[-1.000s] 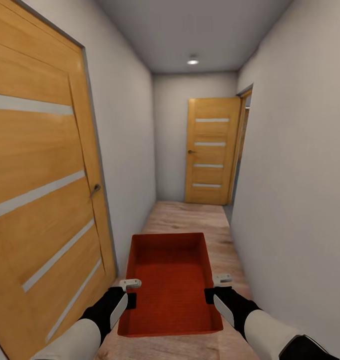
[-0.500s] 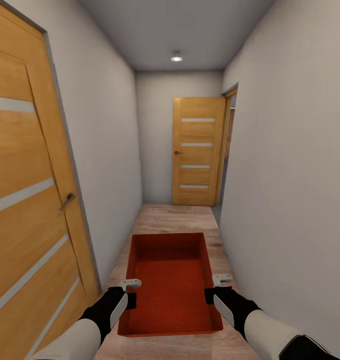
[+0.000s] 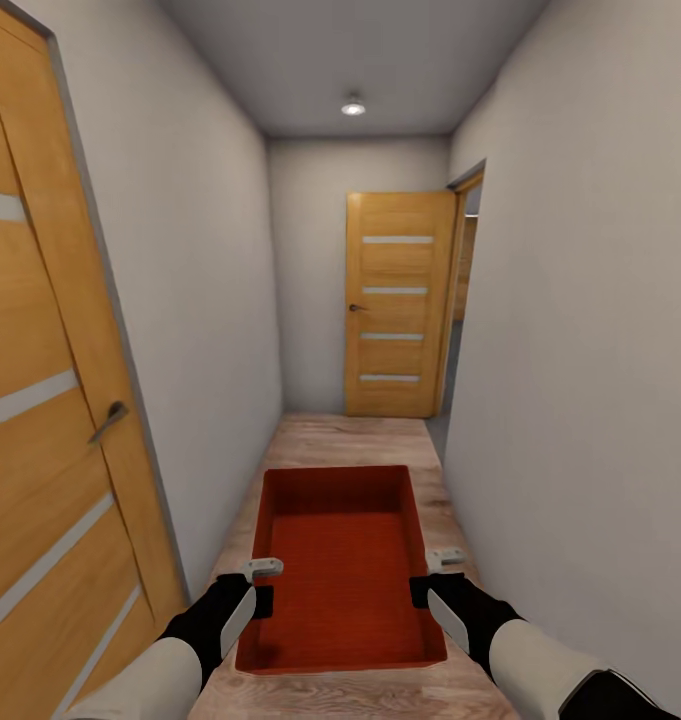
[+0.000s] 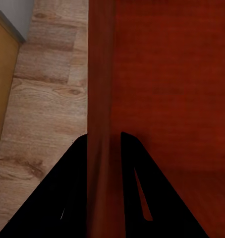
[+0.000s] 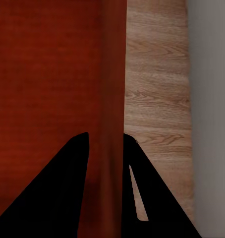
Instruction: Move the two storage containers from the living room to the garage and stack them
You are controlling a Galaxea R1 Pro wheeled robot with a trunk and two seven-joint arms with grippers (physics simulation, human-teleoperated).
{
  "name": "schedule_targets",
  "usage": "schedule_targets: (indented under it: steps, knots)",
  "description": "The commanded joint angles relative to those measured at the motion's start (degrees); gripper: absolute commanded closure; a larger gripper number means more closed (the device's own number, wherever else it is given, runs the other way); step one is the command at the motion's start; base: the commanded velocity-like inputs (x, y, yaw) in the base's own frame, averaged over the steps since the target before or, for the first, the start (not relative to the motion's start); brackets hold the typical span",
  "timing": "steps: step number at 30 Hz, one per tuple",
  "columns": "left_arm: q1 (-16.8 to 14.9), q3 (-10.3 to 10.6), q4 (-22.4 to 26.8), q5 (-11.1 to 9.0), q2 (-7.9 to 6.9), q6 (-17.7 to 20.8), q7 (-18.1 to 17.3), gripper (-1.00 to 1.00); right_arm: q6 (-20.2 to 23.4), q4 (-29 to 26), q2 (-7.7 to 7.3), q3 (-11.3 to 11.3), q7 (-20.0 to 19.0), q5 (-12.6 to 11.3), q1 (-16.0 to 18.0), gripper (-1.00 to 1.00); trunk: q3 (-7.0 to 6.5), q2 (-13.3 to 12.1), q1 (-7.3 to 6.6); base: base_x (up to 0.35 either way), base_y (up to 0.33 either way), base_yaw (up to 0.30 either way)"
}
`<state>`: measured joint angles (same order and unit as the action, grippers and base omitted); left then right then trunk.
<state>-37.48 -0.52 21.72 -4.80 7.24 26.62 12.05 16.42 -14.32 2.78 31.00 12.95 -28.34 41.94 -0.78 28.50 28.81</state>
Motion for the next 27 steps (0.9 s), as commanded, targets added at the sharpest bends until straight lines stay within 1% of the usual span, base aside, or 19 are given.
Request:
schedule_targets:
  steps: [1,27]
  knots:
    - [0.0,0.4,-1.1,0.7,-2.41,0.5,0.6,1.0,-1.4,-0.3,-0.06,0.5,0.4,0.3,0.1,1.0,0.01,0.0,0.05,0.322,0.0,0.0]
    - [0.0,0.3,-1.0,0.7,-2.41,0.5,0.6,1.0,-1.4,-0.3,-0.06,0.5,0.4,0.3,0.1,1.0,0.01,0.0,0.05,0.323,0.0,-0.001]
